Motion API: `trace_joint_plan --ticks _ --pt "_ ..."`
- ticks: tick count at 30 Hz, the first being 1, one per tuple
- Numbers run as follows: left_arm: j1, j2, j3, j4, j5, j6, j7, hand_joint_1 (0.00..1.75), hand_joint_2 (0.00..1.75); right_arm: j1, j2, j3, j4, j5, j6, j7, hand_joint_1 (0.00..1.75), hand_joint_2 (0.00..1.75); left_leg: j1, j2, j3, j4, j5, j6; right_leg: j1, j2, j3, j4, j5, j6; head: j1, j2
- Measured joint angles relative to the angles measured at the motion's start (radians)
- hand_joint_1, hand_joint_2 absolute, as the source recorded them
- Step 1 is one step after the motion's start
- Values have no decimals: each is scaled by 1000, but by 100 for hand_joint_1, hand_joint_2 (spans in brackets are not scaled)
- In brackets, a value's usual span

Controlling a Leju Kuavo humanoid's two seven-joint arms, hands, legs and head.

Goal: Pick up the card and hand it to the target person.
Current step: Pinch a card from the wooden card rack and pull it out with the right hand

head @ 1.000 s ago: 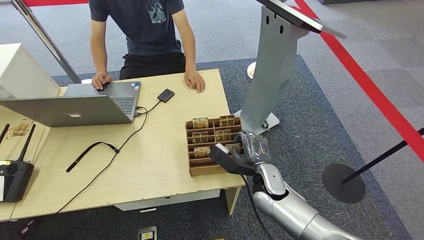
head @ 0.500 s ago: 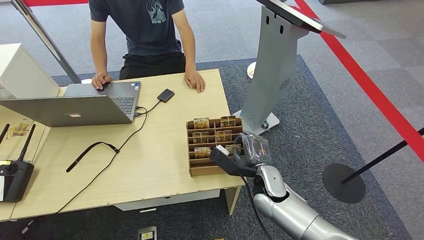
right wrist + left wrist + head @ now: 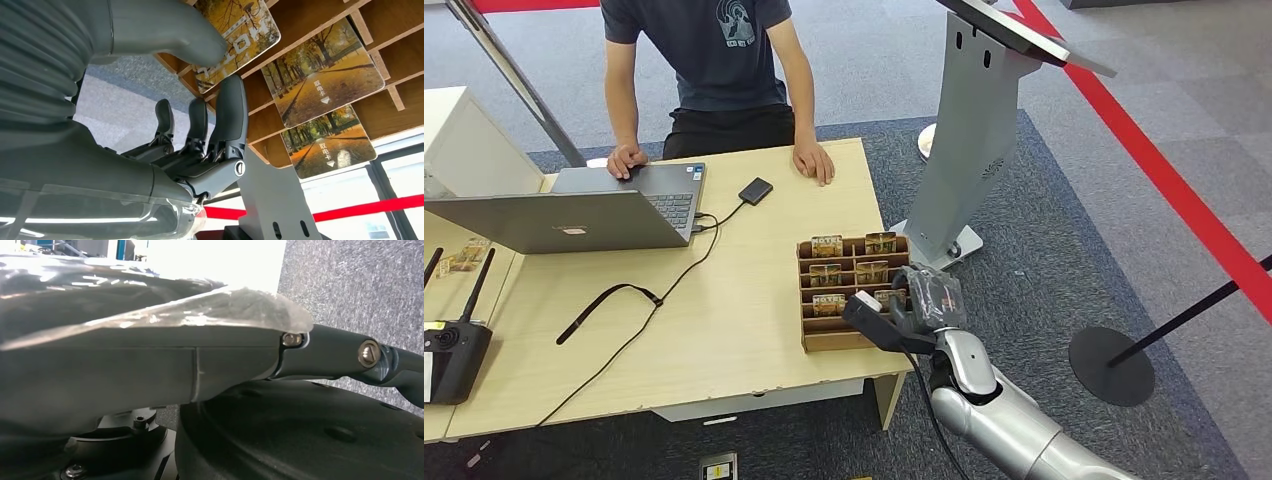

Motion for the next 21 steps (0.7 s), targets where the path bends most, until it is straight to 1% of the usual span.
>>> trace_joint_plan --ticks 3,5,9,10,21 --pt "0 0 -1 0 2 4 2 0 175 0 0 0 -3 2 4 -1 120 175 0 0 0 0 0 0 0 0 0 0 0 0 0 0" --pt "0 0 -2 0 2 5 3 0 175 0 1 1 -4 2 5 -1 129 175 0 0 0 0 0 0 0 0 0 0 0 0 0 0" --pt "-1 0 -5 0 4 10 5 0 175 0 3 2 -4 3 7 -3 171 175 0 0 0 0 0 0 0 0 0 0 0 0 0 0" --pt "-1 -1 -6 0 5 13 7 0 175 0 4 3 -4 3 8 -5 175 175 0 0 0 0 0 0 0 0 0 0 0 0 0 0" --pt "-6 -7 -19 -1 9 35 20 0 175 -9 15 11 -4 6 16 -25 175 175 0 0 1 0 0 0 0 0 1 0 0 0 0 0"
